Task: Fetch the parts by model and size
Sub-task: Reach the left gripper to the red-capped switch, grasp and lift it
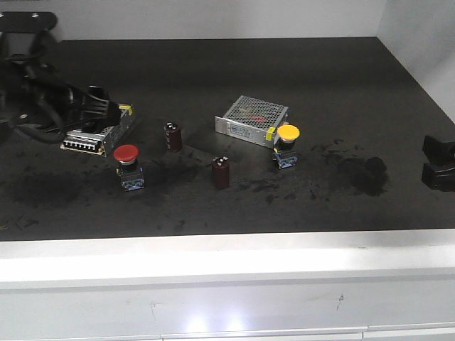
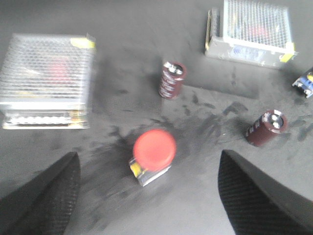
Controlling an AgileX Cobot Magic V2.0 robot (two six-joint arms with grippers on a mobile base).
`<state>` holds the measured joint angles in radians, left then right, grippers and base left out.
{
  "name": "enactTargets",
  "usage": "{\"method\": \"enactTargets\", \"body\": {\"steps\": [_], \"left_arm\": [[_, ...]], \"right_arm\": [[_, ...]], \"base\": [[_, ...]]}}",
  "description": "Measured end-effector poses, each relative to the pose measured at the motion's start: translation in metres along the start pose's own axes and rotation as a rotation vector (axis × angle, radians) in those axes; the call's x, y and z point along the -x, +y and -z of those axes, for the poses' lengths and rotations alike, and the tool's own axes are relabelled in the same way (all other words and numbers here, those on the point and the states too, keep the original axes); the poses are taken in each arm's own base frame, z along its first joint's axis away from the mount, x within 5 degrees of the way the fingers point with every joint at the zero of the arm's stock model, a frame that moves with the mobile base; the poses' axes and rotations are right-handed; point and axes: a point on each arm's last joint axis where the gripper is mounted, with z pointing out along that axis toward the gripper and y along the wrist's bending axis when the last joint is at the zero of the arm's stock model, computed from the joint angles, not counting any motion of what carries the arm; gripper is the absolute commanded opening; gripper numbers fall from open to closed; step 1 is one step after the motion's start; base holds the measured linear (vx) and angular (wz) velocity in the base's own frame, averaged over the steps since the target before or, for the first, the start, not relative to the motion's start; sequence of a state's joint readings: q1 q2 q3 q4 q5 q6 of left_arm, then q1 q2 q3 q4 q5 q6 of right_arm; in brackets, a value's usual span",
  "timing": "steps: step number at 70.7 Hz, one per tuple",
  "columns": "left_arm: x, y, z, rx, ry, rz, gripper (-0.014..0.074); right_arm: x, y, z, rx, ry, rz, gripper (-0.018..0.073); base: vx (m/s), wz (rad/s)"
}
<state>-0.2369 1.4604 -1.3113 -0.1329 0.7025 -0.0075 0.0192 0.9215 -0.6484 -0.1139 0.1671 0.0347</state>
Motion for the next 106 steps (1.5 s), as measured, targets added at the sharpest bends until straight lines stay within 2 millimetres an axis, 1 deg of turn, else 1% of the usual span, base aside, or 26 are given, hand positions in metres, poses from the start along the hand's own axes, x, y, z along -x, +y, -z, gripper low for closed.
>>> {"method": "enactTargets", "body": {"steps": [12,27,34,45,53,60,64,67,73,74,78,80,84,90,95,99,100,106], "left_arm": [[0.011,0.0,-0.03,0.045,0.079,0.031,0.0559],[0.016,-0.009,-0.058,0.07,0.145,0.005,0.0559],[0.013,-0.009,-0.07,0.073,0.178,0.02,0.0559],[0.002,-0.006,-0.091,0.096,0.262,0.035,0.0559],[-0.004,-0.005,-0.1,0.106,0.304,0.037,0.0551],[-0.008,-0.004,-0.107,0.11,0.329,0.038,0.0507],[-0.01,-0.004,-0.11,0.112,0.343,0.038,0.0459],[-0.011,-0.003,-0.113,0.115,0.354,0.037,0.0407],[-0.012,-0.003,-0.115,0.116,0.359,0.037,0.028],[-0.012,-0.003,-0.115,0.116,0.359,0.037,0.0239],[-0.012,-0.003,-0.115,0.116,0.358,0.037,0.0143],[-0.012,-0.003,-0.114,0.116,0.354,0.036,0.0076],[-0.011,-0.003,-0.113,0.116,0.349,0.035,-0.001],[-0.007,-0.004,-0.108,0.111,0.322,0.035,-0.0008],[-0.002,-0.005,-0.099,0.105,0.287,0.034,-0.0008],[0.0,-0.006,-0.09,0.1,0.253,0.033,-0.0008],[0.001,-0.006,-0.085,0.097,0.232,0.032,-0.0008],[-0.002,-0.006,-0.069,0.088,0.185,0.032,-0.0008]], "right_arm": [[0.0,0.0,0.0,0.0,0.0,0.0,0.0539],[0.0,0.0,0.0,0.0,0.001,0.0,0.0539],[0.0,0.0,0.0,0.0,0.002,0.0,0.0539],[0.0,0.0,0.0,0.0,0.003,0.0,0.0539],[0.0,0.0,0.0,0.0,0.003,0.0,0.0539],[0.0,0.0,0.0,0.0,0.003,0.0,0.0539],[0.0,0.0,0.0,0.0,0.003,0.0,0.0539],[0.0,0.0,0.0,0.0,0.003,0.0,0.0539],[0.0,0.0,0.0,0.0,0.003,0.0,0.0539],[0.0,0.0,0.0,0.0,0.003,0.0,0.0539],[0.0,0.0,0.0,0.0,0.003,0.0,0.0539],[0.0,0.0,0.0,0.0,0.003,0.0,0.0539],[0.0,0.0,0.0,0.0,0.003,0.0,0.0539],[0.0,0.0,0.0,0.0,0.003,0.0,0.0539],[0.0,0.0,0.0,0.0,0.003,0.0,0.0539],[0.0,0.0,0.0,0.0,0.003,0.0,0.0539],[0.0,0.0,0.0,0.0,0.004,0.0,0.0539],[0.0,0.0,0.0,0.0,0.004,0.0,0.0539]], "base": [[0.0,0.0],[0.0,0.0],[0.0,0.0],[0.0,0.0],[0.0,0.0],[0.0,0.0],[0.0,0.0],[0.0,0.0],[0.0,0.0],[0.0,0.0],[0.0,0.0],[0.0,0.0],[0.0,0.0],[0.0,0.0],[0.0,0.0],[0.0,0.0],[0.0,0.0],[0.0,0.0]]}}
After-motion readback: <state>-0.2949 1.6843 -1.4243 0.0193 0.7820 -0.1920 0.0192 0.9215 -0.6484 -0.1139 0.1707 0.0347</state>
